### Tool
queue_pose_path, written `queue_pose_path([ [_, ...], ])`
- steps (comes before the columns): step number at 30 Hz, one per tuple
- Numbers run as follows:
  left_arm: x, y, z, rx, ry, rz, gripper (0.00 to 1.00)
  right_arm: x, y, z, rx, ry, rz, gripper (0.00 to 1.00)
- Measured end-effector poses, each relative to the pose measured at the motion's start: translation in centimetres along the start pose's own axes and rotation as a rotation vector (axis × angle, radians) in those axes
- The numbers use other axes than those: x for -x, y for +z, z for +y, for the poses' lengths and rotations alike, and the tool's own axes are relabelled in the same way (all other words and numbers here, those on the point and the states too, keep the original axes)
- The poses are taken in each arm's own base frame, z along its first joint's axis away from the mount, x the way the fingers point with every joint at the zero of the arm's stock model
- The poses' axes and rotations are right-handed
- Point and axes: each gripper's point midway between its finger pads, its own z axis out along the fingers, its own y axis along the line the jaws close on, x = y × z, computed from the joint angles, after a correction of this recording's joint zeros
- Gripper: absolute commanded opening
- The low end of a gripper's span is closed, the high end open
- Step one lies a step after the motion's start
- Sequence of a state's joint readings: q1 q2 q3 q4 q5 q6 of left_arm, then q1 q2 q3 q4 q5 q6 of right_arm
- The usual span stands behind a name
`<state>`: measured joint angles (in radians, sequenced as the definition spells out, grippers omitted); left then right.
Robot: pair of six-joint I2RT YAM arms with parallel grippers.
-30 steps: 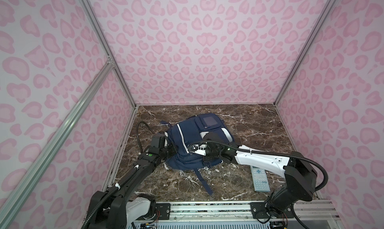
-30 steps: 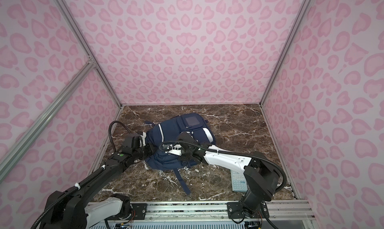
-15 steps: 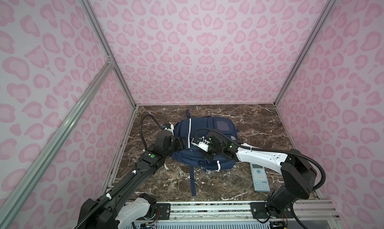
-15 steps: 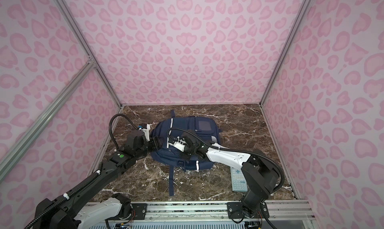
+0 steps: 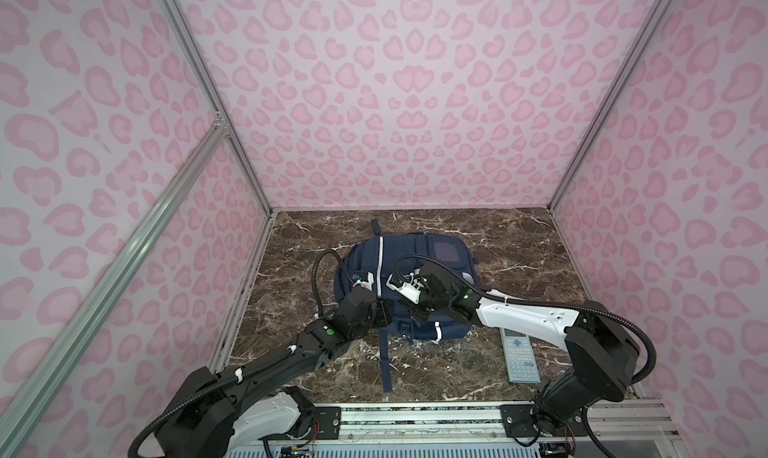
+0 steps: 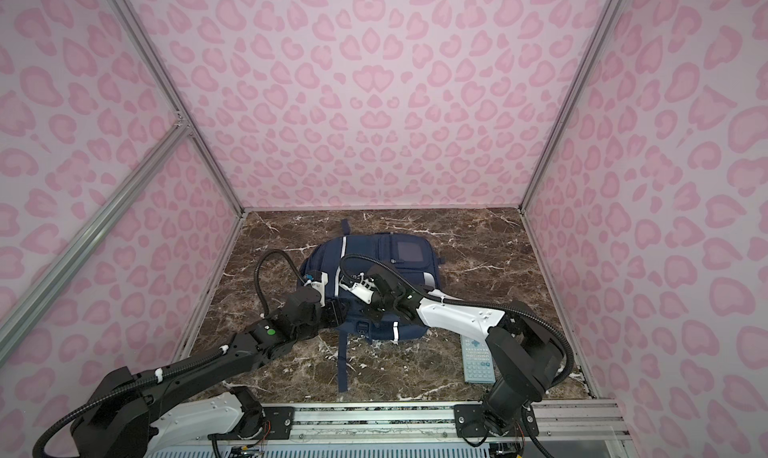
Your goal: Pack the student bag
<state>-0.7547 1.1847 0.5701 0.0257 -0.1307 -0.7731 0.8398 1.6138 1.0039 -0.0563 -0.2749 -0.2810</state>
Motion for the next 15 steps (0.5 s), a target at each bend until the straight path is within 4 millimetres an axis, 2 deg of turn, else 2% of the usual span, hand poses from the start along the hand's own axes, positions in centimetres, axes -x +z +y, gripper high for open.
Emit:
queue_pose_path([
  [2, -0.2, 0.6, 0.4, 0.031, -0.010, 0.003, 0.27, -0.1, -0.1, -0.1, -0.007, 0.001, 0.005, 0.00],
  [4, -0.3, 0.7, 0.5, 0.037, -0.027, 0.004, 0.13, -0.2, -0.1, -0.1, -0.010, 0.001, 0.009, 0.00],
  [7, 0.2, 0.4, 0.1, 0.038, -0.031, -0.007, 0.04, 0.0, -0.1, -0.2, -0.018, -0.001, 0.003, 0.00],
  [11, 1.1, -0.4, 0.5, 0.068, -0.030, -0.020, 0.04, 0.5, -0.2, -0.3, -0.023, 0.002, -0.016, 0.00],
  [15, 1.5, -0.3, 1.4, 0.096, -0.021, -0.006, 0.16, 0.6, -0.2, -0.3, -0.028, 0.000, -0.021, 0.00],
])
